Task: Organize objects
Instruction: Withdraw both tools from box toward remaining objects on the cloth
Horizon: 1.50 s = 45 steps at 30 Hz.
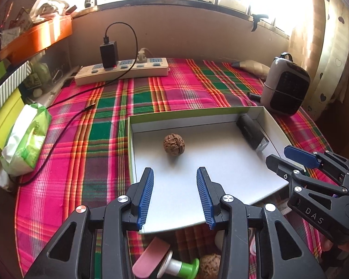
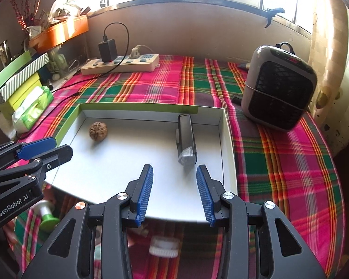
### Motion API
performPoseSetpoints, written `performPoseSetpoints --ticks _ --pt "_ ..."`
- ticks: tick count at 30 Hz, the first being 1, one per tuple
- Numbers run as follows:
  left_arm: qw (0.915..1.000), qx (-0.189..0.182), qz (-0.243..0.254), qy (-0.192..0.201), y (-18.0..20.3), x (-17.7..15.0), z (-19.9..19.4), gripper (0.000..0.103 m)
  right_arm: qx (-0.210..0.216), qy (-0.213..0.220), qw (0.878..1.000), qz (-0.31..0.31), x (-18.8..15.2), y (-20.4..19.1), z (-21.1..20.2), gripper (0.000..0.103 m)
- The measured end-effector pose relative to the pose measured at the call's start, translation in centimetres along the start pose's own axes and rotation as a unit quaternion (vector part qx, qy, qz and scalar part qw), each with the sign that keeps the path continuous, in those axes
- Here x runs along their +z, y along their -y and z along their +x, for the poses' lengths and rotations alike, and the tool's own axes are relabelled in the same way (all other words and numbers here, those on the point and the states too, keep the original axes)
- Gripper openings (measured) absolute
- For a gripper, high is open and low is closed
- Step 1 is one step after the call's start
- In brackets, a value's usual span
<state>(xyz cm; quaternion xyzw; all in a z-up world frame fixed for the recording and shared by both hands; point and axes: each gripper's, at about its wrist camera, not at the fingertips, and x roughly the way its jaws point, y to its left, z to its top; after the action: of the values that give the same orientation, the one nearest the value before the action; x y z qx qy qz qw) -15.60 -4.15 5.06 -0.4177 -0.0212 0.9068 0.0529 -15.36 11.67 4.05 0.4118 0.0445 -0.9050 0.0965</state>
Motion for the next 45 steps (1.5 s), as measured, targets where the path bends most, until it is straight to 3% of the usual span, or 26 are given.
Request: performPoseSetpoints --ticks 16,24,31,34,45 --pt "0.9998 -0.003 -0.012 0.016 -1.5 -4.5 -3.8 0.037 0.026 0.013 1.000 0.008 -4.5 -0.5 -3.6 0.040" --pt "0.9990 -0.024 -0.019 0.032 -2.3 -6.4 -5.5 0.040 0.044 0.027 0.998 0.022 -6.3 -0.2 -5.1 0.040" --pt "0.9983 -0.044 -0.021 0.033 -2.6 -7.8 -5.7 0.045 0.053 0.026 0.998 0.013 -7.5 -0.8 -5.6 0.041" --pt "0.9982 -0.049 -0.019 0.030 -2.5 -8.2 -5.7 0.046 0.056 0.028 0.998 0.014 -7.9 -0.7 -5.9 0.049" --pt "0.9980 -0.060 -0.008 0.020 -2.0 -9.3 -5.3 0.046 0.057 0.017 0.998 0.005 -9.0 -1.5 -5.8 0.049"
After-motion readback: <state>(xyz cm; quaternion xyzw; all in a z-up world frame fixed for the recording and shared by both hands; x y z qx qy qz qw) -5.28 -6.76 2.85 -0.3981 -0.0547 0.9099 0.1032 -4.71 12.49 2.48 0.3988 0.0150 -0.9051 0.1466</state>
